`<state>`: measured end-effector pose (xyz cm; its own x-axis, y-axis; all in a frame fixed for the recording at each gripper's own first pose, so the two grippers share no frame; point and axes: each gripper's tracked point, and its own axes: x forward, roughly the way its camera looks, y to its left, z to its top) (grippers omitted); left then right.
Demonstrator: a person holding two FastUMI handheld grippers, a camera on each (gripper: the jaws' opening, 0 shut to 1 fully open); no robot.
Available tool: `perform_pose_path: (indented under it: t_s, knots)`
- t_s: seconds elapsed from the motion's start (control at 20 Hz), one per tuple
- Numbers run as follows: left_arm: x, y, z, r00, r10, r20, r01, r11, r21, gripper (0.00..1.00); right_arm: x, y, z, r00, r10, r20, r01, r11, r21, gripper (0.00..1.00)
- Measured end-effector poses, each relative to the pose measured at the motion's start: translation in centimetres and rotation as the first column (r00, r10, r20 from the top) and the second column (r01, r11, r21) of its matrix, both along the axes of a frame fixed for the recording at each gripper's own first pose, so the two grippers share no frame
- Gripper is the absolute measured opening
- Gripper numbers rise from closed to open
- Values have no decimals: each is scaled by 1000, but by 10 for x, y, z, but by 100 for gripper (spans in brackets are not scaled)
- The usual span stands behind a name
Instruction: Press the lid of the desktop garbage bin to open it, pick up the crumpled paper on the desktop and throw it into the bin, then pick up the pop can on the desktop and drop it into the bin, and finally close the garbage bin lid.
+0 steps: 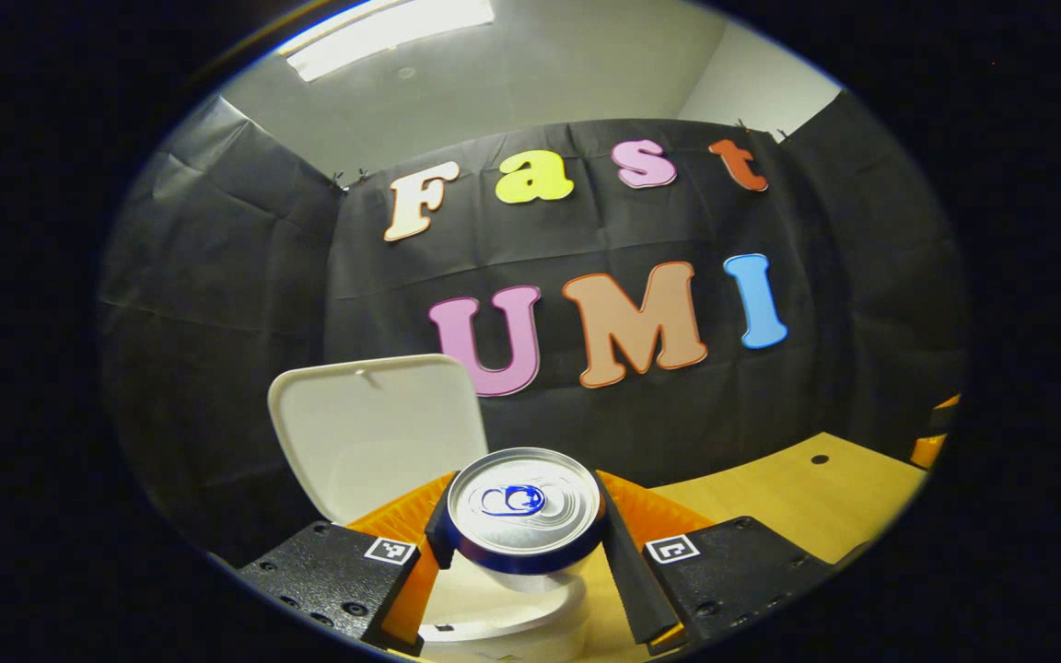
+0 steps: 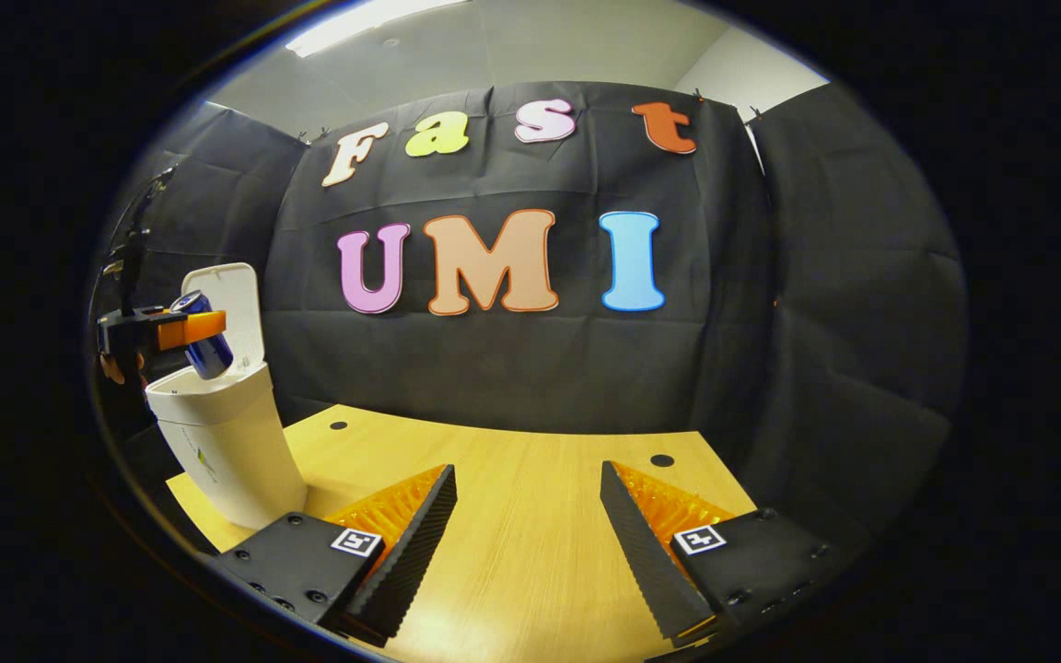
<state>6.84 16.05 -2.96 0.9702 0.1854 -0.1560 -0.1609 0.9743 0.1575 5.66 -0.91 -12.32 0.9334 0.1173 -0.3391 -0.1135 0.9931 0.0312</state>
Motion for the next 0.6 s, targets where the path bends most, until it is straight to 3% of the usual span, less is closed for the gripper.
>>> perform_pose_path:
  t_s: [0.25, 0.35, 0.55, 0.6]
  knots:
    - [-19, 50, -35, 991, 113, -74, -115, 993, -18, 76, 3, 16, -1, 999, 43, 1, -43, 999, -10, 99]
    - [-23, 59, -38, 987, 140, -82, -141, 990, -2, 82, 3, 17, -1, 999, 51, 1, -51, 999, -17, 99]
    - [-13, 56, 5, 993, 115, 8, -115, 993, 22, 95, 3, 16, 2, 999, 47, 6, -47, 999, -22, 99]
    - [-8, 53, 18, 995, 97, 27, -97, 995, 30, 89, 3, 14, 3, 999, 42, 10, -41, 999, -23, 99]
